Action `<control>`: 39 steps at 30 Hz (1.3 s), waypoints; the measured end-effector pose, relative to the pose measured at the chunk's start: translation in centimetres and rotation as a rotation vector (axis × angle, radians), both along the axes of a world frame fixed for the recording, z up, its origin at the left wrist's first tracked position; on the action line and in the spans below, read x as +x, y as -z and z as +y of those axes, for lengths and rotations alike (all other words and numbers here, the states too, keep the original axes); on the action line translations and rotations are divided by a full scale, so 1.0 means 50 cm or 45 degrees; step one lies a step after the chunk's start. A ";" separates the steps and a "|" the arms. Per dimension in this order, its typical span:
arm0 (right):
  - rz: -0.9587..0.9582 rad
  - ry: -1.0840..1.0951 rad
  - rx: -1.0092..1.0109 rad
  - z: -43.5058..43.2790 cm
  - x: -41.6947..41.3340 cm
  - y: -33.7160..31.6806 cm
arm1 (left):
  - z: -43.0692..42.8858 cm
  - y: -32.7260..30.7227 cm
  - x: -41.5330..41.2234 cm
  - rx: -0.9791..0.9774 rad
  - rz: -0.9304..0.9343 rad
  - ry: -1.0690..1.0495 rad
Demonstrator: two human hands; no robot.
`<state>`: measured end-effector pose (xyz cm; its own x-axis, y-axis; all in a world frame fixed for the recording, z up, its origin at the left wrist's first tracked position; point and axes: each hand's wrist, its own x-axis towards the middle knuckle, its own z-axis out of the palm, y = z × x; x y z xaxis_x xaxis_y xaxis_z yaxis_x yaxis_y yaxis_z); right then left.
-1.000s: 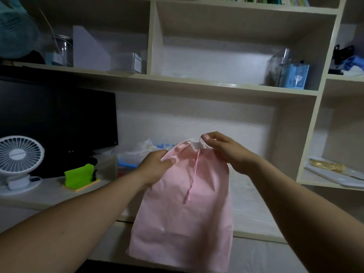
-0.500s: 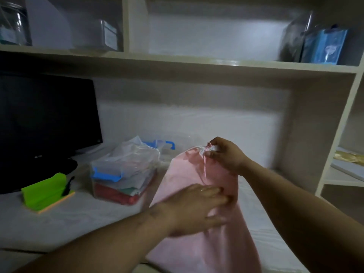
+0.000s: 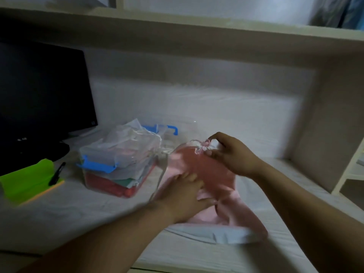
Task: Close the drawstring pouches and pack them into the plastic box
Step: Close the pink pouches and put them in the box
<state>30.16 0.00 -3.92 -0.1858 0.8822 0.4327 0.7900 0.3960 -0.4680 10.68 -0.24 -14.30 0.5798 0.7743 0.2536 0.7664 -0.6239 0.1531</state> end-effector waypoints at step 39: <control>-0.248 0.818 -0.263 -0.175 0.047 0.227 | -0.088 0.011 -0.105 -0.251 -0.312 -0.705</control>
<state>32.49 -8.77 -15.25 0.3428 0.9038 0.2561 0.9149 -0.2594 -0.3092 5.43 -4.64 -14.87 0.0233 0.9884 0.1502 0.8954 -0.0875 0.4366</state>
